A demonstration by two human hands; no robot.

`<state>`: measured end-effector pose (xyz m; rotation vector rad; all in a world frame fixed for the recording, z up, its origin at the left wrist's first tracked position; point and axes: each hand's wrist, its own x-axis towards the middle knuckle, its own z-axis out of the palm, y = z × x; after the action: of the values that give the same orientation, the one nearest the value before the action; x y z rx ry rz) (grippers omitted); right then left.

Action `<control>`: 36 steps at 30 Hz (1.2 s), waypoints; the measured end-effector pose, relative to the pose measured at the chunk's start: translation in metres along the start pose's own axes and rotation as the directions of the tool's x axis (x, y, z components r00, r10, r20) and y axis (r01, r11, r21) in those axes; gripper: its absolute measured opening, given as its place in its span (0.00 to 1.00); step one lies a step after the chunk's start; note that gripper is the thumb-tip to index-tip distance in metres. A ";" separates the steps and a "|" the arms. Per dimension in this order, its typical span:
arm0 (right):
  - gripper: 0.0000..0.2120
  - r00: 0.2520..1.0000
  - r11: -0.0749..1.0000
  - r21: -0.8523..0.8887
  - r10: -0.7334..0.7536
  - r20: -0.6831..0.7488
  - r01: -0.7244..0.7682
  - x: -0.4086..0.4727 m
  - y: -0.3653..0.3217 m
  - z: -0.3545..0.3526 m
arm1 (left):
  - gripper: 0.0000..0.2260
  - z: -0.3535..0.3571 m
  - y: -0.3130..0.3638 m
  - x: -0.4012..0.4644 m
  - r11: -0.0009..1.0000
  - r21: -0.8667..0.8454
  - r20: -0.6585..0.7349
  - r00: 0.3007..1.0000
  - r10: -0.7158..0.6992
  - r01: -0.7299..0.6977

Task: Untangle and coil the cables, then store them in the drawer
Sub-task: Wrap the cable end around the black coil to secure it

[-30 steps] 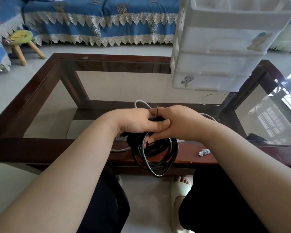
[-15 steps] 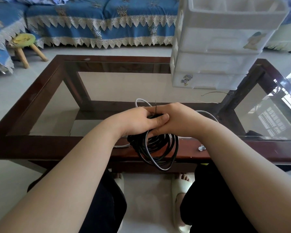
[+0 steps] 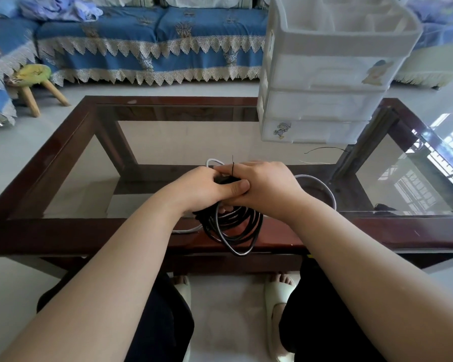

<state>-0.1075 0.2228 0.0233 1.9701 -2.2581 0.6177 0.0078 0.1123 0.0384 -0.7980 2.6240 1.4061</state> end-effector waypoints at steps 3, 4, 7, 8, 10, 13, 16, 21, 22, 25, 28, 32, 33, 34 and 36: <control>0.25 0.980 0.992 -0.092 -0.098 -0.175 0.082 0.002 0.001 0.008 | 0.23 -0.006 0.001 0.000 0.999 -0.004 0.016 0.999 0.032 -0.032; 0.25 0.969 0.988 -0.126 -0.119 -0.215 0.093 0.003 0.002 0.010 | 0.23 -0.007 0.001 0.001 0.999 0.008 0.032 0.999 0.036 -0.037; 0.24 0.942 0.976 -0.184 -0.165 -0.292 0.114 0.003 0.003 0.013 | 0.23 -0.010 0.003 0.003 0.998 0.038 0.083 0.996 0.036 -0.039; 0.23 0.933 0.972 -0.201 -0.182 -0.311 0.123 0.002 0.004 0.014 | 0.28 -0.010 0.001 0.004 0.999 0.019 0.104 0.994 0.040 -0.042; 0.19 0.917 0.964 -0.230 -0.206 -0.342 0.131 0.000 0.006 0.015 | 0.38 -0.011 -0.004 0.006 0.998 -0.040 0.146 0.988 0.044 -0.038; 0.17 0.915 0.959 -0.247 -0.220 -0.338 0.139 0.000 0.009 0.015 | 0.39 -0.015 -0.010 0.004 0.981 -0.191 0.150 0.989 0.008 0.021; 0.16 0.918 0.961 -0.252 -0.199 -0.344 0.114 0.003 0.010 0.014 | 0.27 -0.021 -0.009 -0.002 0.918 -0.393 0.126 0.992 0.006 0.044; 0.17 0.906 0.955 -0.283 -0.193 -0.378 0.086 0.005 0.011 0.014 | 0.23 -0.007 -0.005 -0.006 0.960 -0.267 -0.139 0.989 0.048 -0.084; 0.18 0.906 0.956 -0.281 -0.190 -0.378 0.083 0.006 0.011 0.014 | 0.25 -0.002 -0.003 -0.007 0.974 -0.197 -0.211 0.975 0.065 -0.108; 0.21 0.913 0.968 -0.244 -0.156 -0.378 0.064 0.007 0.008 0.008 | 0.30 0.003 0.001 -0.010 0.988 -0.073 -0.320 0.942 0.106 -0.136; 0.20 0.923 0.979 -0.195 -0.125 -0.365 0.055 0.005 0.007 0.005 | 0.25 -0.006 -0.004 -0.011 0.961 -0.228 -0.223 0.969 0.104 -0.156; 0.21 0.928 0.986 -0.162 -0.095 -0.359 0.039 0.004 0.008 0.004 | 0.23 -0.019 -0.013 -0.015 0.898 -0.403 -0.069 0.984 0.162 -0.176; 0.21 0.929 0.987 -0.158 -0.087 -0.361 0.031 0.003 0.008 0.003 | 0.23 -0.020 -0.014 -0.015 0.887 -0.428 -0.044 0.984 0.171 -0.173; 0.21 0.930 0.988 -0.155 -0.079 -0.360 0.023 0.004 0.009 0.002 | 0.24 -0.021 -0.014 -0.016 0.879 -0.447 -0.027 0.985 0.173 -0.166; 0.21 0.933 0.988 -0.157 -0.060 -0.354 0.004 0.004 0.009 0.002 | 0.25 -0.018 -0.012 -0.017 0.887 -0.436 -0.047 0.988 0.148 -0.153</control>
<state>-0.1163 0.2193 0.0207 1.6609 -1.9844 0.7092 0.0315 0.0992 0.0445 -0.6409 2.4480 2.0893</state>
